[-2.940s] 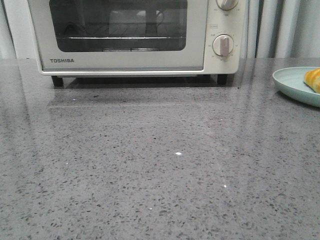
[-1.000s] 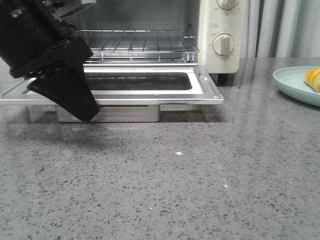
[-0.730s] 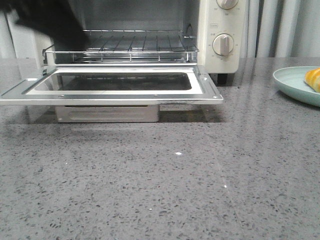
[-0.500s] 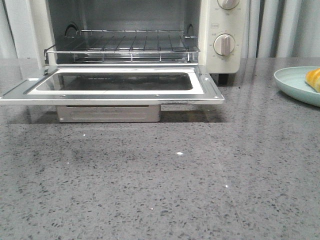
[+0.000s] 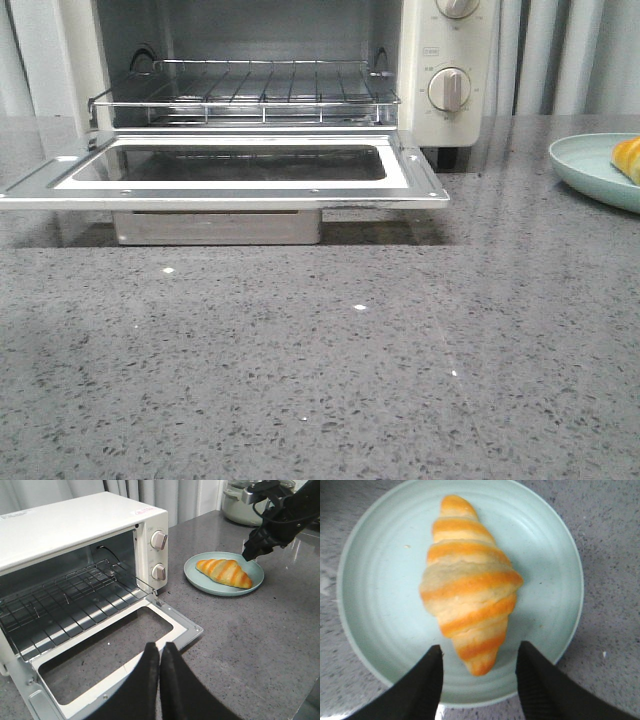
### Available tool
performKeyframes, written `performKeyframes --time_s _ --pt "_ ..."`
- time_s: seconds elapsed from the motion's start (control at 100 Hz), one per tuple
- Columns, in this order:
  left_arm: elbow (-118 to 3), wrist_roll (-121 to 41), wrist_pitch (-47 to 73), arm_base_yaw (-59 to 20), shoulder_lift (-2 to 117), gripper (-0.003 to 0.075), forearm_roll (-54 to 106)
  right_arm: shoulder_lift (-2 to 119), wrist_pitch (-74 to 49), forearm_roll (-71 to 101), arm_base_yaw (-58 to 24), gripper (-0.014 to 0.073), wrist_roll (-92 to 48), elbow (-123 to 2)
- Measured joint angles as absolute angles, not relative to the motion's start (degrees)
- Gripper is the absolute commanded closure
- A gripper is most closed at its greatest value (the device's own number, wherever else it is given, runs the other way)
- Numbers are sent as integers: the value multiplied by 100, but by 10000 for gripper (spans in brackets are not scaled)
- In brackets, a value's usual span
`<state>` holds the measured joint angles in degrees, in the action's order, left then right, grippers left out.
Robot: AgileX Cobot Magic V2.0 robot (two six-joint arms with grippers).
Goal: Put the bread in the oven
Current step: 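Lower the right gripper onto the croissant on the blue plate, then close the right gripper on the croissant and lift it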
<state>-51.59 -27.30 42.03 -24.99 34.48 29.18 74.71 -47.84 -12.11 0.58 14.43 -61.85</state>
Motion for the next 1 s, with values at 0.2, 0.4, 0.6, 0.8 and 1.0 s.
performKeyframes --time_s 0.2,0.4,0.6,0.8,1.0 --pt "-5088 -2669 4290 -2499 3390 742 2918 8252 -4603 -1323 84 306 1372 -6185" --pt "-5088 -2669 4290 -2499 3379 742 2918 8746 -4530 -1615 84 306 1372 -6230" --pt "-5088 -2667 4294 -2499 3379 742 2918 9044 -4484 -1726 84 312 1372 -6327" --pt "-5088 -2607 4294 -2499 3379 742 2918 9197 -4453 -1737 84 660 1372 -6374" --pt "-5099 -2583 4103 -2499 3272 742 2918 8958 -4388 -1714 84 662 1372 -6410"
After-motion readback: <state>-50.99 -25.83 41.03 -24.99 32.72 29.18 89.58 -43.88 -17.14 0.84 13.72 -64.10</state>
